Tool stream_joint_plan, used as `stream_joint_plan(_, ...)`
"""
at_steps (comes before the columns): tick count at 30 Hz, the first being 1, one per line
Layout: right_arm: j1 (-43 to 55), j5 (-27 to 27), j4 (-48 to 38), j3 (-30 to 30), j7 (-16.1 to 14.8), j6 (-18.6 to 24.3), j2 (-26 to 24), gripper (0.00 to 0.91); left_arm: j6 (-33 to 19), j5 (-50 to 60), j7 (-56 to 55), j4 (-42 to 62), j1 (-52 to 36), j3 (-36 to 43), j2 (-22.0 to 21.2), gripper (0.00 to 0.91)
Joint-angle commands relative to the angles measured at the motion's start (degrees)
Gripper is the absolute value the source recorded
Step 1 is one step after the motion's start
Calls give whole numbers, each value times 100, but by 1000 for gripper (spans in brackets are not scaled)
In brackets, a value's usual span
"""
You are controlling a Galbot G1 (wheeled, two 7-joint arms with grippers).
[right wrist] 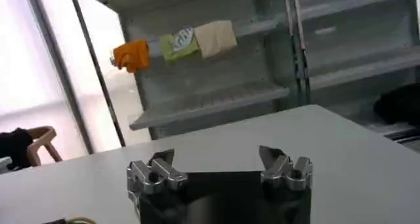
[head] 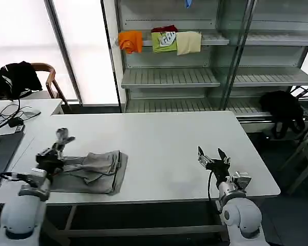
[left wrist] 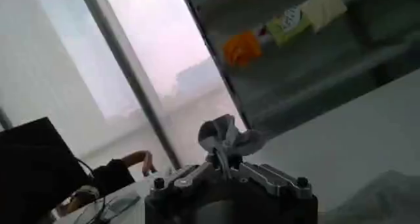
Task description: Fold and organize the clothes.
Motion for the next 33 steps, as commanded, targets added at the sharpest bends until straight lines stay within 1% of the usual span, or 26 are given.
stream_joint_plan(1,-54,-13,-2,13,-1,8,6,907,270,390,-337,-157,-9,1458,-635,20)
stream_joint_plan(8,-66,-17,-2,-11,8,10,16,907,371,431,-450,59,71,1712,-759,20)
stream_joint_plan(14,-47,-38,-26,-33,24,-1,31,907,516,227,-626,269,64,1903,-921,20)
stream_joint_plan(15,-49,-43,-27,-42,26,-4,38,907,533,225,-657,308,62,1925,-945,91)
stream_joint_plan(16,-53,-48,-28,-47,25,-3,42,907,542,222,-688,351,62,1947,-949,353)
stream_joint_plan(17,-60,-55,-28,-55,24,-2,50,907,548,222,-760,456,61,1987,-986,907)
stream_joint_plan(25,-115,-89,-5,-68,19,13,69,907,552,84,-953,846,51,2178,-1237,907)
stream_joint_plan(33,-142,-137,25,-87,26,16,99,907,561,-51,-1025,855,-40,2401,-1427,907)
